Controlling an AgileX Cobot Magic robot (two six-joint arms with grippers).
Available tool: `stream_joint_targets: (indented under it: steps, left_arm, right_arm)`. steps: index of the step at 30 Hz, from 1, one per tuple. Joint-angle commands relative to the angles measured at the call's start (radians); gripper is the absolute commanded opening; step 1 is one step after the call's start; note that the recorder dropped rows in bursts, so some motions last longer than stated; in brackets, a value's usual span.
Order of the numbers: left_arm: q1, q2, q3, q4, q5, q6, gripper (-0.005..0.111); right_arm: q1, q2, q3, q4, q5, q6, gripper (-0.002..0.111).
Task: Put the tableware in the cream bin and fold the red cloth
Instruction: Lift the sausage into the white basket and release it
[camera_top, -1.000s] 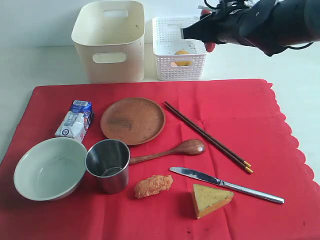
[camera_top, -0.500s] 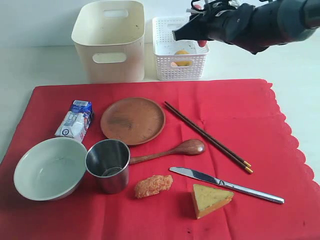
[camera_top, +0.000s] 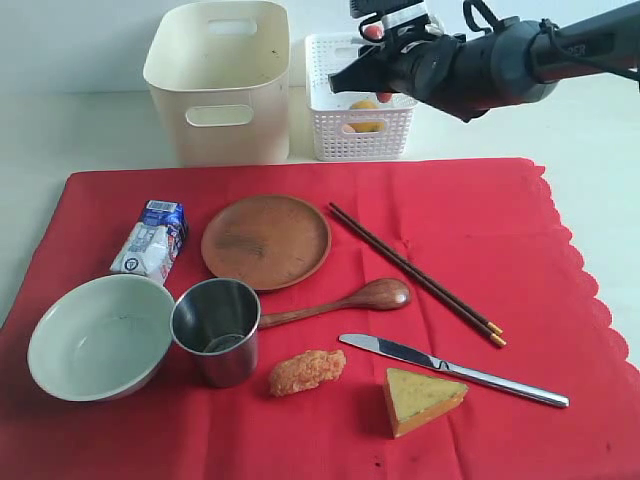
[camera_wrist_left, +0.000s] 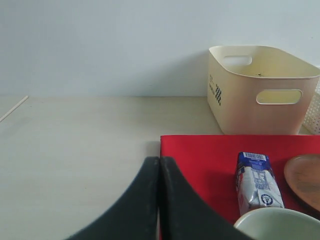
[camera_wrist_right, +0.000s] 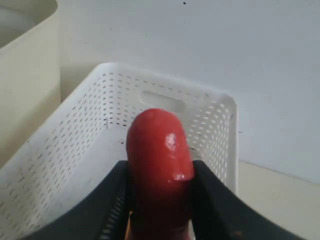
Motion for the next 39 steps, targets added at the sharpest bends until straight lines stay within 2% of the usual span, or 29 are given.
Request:
stream_joint_targets:
  steps: [1,12,15,19,22,27,30,35,39]
  left_arm:
    - [-0.004,-0.006,-0.003,-0.002,-0.003,0.001,0.001]
    - [-0.004,-0.006,-0.003,-0.002,-0.003,0.001,0.001]
    - [-0.004,-0.006,-0.003,-0.002,-0.003,0.001,0.001]
    - [-0.004,-0.006,-0.003,-0.002,-0.003,0.001,0.001]
    - [-0.004,-0.006,-0.003,-0.002,-0.003,0.001,0.001]
    - [-0.004,-0.006,-0.003,-0.002,-0.003,0.001,0.001]
    - [-0.004,-0.006,-0.003,-0.002,-0.003,0.001,0.001]
    - [-0.004,-0.006,-0.003,-0.002,-0.003,0.001,0.001]
    - [-0.004,-0.006,-0.003,-0.002,-0.003,0.001,0.001]
  right_arm:
    - [-0.001,0.003,-0.011,-0.001,-0.045,0.007,0.018]
    - [-0.001,0.003,-0.011,-0.001,-0.06,0.005,0.062]
    - [-0.001,0.003,-0.011,-0.001,-0.056,0.005,0.069]
    - [-0.001,-0.019,-0.011,-0.001,0.028,0.004,0.069]
    - [-0.001,-0.063,-0.011,-0.001,0.091,-0.008,0.067]
    - [-0.001,-0.157,-0.011,-0.001,0.271,-0.126,0.057]
    - [-0.004,-0.21,-0.011,-0.005,0.378,-0.13,0.046]
    - [-0.021,-0.289,-0.011,-0.048,0.57,-0.125,0.021]
    - [-0.03,-0.342,0.005,-0.069,0.682,-0.115,0.008]
